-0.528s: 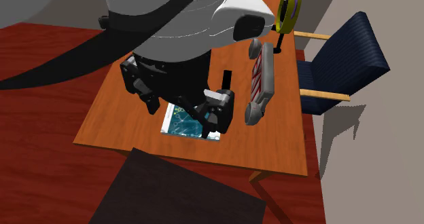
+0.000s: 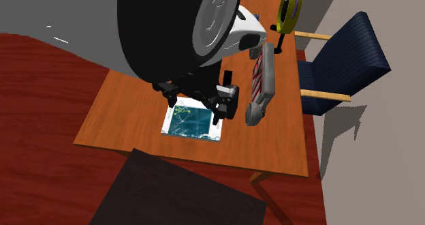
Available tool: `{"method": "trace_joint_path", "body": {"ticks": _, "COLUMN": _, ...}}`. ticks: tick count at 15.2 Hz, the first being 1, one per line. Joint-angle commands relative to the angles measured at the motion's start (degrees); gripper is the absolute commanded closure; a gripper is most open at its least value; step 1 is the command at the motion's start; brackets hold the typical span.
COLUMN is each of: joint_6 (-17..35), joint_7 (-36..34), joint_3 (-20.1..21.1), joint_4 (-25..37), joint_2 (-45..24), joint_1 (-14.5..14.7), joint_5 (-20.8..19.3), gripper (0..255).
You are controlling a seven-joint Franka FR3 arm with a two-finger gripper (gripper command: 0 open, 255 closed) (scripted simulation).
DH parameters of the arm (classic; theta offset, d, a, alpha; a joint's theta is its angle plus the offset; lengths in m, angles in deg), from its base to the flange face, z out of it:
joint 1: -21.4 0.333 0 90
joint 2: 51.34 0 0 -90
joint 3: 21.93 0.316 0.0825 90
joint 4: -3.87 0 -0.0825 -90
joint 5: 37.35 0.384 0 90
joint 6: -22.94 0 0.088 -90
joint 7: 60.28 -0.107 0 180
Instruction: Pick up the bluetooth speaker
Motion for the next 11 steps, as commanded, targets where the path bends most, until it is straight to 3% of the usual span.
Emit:
{"method": "trace_joint_path", "body": {"ticks": 1, "joint_6": 4.72, "joint_7": 1.27, "joint_3": -0.54, "joint_4": -0.44, "joint_2": -3.87, "joint_1": -0.02, "joint_5": -0.40, "gripper": 0}}
{"method": "trace_joint_path", "body": {"ticks": 11, "joint_6": 24.34, "joint_7": 4.96, "joint_3": -0.96, "joint_4": 1.65, "joint_2": -24.17, "joint_1": 1.13, "joint_5": -0.17, "gripper": 0}}
